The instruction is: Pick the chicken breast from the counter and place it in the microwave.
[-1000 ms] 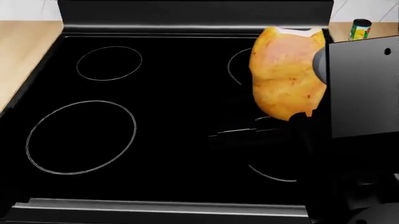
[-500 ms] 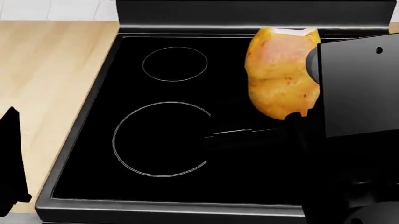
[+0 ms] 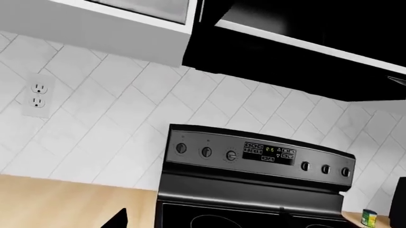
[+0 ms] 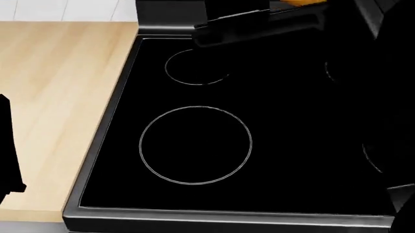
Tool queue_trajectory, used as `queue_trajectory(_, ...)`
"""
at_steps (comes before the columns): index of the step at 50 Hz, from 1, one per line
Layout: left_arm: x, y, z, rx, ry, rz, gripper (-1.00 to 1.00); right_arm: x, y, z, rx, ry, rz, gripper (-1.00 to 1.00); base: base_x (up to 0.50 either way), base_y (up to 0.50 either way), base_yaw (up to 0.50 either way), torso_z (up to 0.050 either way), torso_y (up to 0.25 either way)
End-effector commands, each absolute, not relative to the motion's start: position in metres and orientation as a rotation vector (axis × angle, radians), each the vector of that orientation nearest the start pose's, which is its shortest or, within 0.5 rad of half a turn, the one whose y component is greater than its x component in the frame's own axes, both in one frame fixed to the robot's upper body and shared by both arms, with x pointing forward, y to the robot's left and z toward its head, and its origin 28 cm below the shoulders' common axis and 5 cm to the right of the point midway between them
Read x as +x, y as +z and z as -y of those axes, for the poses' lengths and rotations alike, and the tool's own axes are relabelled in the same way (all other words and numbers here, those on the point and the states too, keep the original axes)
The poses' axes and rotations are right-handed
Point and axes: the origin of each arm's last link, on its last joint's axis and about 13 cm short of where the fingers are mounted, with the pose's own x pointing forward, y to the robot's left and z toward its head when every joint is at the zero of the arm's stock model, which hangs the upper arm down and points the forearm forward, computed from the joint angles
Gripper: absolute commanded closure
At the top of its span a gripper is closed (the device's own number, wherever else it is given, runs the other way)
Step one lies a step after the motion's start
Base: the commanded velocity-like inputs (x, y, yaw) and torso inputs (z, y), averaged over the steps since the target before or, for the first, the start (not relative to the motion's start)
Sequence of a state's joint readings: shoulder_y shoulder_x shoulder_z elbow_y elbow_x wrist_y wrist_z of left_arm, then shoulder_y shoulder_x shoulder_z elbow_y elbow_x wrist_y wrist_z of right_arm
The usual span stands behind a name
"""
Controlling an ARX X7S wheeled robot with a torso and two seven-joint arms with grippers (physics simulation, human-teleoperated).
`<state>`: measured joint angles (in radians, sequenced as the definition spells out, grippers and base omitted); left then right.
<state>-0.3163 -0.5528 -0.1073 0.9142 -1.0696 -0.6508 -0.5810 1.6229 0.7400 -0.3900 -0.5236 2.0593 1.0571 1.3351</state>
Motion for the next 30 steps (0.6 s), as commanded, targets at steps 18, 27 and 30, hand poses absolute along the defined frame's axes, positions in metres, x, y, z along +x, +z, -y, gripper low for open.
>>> queue_trajectory(18, 0.198, 0.222, -0.236, -0.252, -0.13, 0.413, -1.0, 0.176, 0.58, 0.1, -0.237, 0.12, 0.549, 1.0, 0.0, 0.0, 0.0, 0.0, 0.0)
queue_trajectory(27, 0.197, 0.225, -0.242, -0.266, -0.126, 0.423, -1.0, 0.222, 0.6, 0.115, -0.176, -0.039, 0.464, 1.0, 0.0, 0.0, 0.0, 0.0, 0.0)
queue_trajectory(30, 0.196, 0.227, -0.243, -0.271, -0.127, 0.423, -1.0, 0.237, 0.596, 0.116, -0.18, -0.084, 0.409, 1.0, 0.0, 0.0, 0.0, 0.0, 0.0)
